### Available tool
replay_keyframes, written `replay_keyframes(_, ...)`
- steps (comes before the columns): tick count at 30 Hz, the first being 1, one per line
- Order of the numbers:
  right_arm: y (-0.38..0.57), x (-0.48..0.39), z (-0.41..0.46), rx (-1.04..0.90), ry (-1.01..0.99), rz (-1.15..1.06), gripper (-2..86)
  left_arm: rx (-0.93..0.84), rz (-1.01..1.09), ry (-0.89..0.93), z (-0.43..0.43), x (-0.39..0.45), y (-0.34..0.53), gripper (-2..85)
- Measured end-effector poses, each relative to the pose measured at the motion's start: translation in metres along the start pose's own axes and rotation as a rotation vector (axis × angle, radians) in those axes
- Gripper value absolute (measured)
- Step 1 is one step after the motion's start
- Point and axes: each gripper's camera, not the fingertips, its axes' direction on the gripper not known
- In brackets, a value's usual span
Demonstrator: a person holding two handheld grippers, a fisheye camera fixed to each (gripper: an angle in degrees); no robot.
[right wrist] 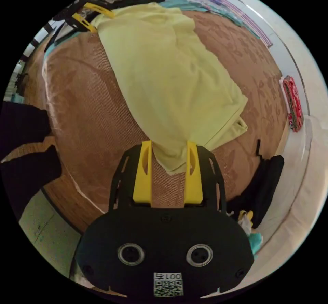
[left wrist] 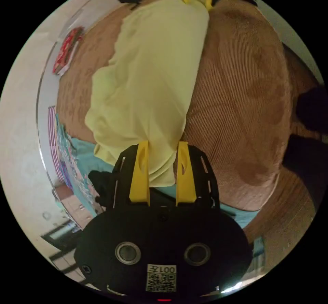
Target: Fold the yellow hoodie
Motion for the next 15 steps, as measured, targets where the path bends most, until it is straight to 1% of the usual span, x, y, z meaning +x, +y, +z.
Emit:
replay_keyframes(2, -0.011, -0.007, 0.006, -0.010, 0.005, -0.051, 10.5, 0.018, 0.068, 0.053, 0.005, 0.006, -0.013, 7.7)
replay_keyframes(3, -0.017, -0.010, 0.005, -0.008, 0.021, -0.065, 7.5, 0.022, 0.066, 0.073, 0.004, 0.004, -0.016, 7.5)
replay_keyframes(5, -0.024, -0.014, -0.003, 0.009, 0.031, -0.096, 4.8, 0.034, 0.032, 0.134, -0.006, -0.007, -0.022, 4.3)
replay_keyframes(8, -0.039, -0.005, -0.032, -0.005, -0.040, -0.078, 3.1, 0.042, -0.025, 0.270, -0.026, -0.035, -0.033, 3.8)
replay_keyframes(10, -0.048, 0.007, -0.057, 0.019, 0.007, -0.101, 2.7, 0.051, -0.036, 0.262, -0.040, -0.060, -0.043, 3.6)
replay_keyframes(12, -0.070, 0.047, -0.094, 0.057, 0.145, -0.101, 2.4, 0.063, -0.057, 0.213, -0.057, -0.101, -0.058, 3.3)
replay_keyframes(14, -0.091, 0.092, -0.130, 0.104, 0.251, -0.033, 2.3, 0.098, -0.173, 0.113, -0.088, -0.170, -0.074, 3.2)
replay_keyframes(15, -0.101, 0.118, -0.158, 0.148, 0.328, 0.037, 2.3, 0.117, -0.214, 0.086, -0.099, -0.186, -0.076, 3.1)
